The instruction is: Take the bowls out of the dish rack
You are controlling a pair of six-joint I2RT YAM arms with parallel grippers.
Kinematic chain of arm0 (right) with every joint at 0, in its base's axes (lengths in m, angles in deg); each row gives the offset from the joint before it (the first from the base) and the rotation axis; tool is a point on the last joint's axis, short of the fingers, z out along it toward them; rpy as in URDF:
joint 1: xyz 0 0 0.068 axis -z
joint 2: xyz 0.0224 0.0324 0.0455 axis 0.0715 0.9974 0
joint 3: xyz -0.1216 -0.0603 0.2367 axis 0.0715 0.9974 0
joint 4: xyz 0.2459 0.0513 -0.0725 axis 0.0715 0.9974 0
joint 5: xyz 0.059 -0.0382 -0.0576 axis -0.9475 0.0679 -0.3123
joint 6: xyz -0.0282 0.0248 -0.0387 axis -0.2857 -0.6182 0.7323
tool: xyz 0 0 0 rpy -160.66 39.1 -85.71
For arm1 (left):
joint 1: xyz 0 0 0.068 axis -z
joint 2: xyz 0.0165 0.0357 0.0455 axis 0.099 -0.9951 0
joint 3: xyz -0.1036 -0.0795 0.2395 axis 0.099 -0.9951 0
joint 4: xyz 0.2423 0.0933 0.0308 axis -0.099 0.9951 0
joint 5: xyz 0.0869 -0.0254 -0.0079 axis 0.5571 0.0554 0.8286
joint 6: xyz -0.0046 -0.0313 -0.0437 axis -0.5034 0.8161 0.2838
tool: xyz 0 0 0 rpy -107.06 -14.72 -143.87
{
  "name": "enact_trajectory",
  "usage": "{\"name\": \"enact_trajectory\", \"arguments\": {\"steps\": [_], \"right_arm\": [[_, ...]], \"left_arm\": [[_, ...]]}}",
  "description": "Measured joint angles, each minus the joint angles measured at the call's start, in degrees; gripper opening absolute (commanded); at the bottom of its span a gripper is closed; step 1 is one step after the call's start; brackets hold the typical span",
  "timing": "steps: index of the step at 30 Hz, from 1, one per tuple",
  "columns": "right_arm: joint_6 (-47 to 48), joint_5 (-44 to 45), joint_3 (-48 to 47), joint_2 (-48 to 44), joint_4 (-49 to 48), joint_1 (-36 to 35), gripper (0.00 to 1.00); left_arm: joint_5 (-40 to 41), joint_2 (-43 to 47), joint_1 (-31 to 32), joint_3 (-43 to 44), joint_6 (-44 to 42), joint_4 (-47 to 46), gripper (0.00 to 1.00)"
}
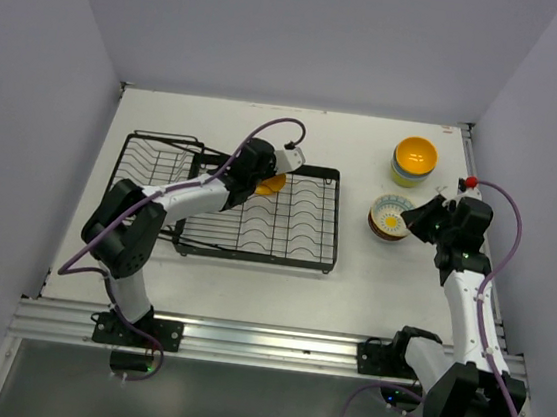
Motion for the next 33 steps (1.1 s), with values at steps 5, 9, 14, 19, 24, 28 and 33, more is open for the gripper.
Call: {"name": "enact_trajectory", "arguments": {"steps": [5,9,14,19,24,28,33], "right_arm": [[0.0,0.0,0.0,0.0,0.0,0.0,0.0],[0.0,0.1,0.0,-0.1,0.0,-0.1,0.0],[0.0,0.4,0.0,-0.6,0.0,-0.2,0.0],[0.0,0.5,0.0,-1.0,0.0,-0.3,0.0],[0.0,0.5,0.0,-1.3,0.0,-0.4,0.0],[0.0,0.6,0.0,-1.3,0.0,-0.5,0.0],[0.0,0.7,0.0,-1.3,0.0,-0.5,0.0]], "left_arm": [[0.0,0.1,0.0,-0.2,0.0,0.0,0.0],[-0.2,0.7,-0.1,-1.1,0.2,-0.8,0.0],[-0.9,1.8,-0.2,-2.1,1.2,-0.7,0.0],[-1.1,3.2,-0.2,-3.1,2.9,-0.3,0.0],[0.1,5.9,-0.2,-5.3,5.6,-0.6,0.0],[1.7,7.7,0.0,-7.2,8.3,-1.0,0.0],[5.7,8.5,1.1,-9.3,10.0,-3.5,0.0]]}}
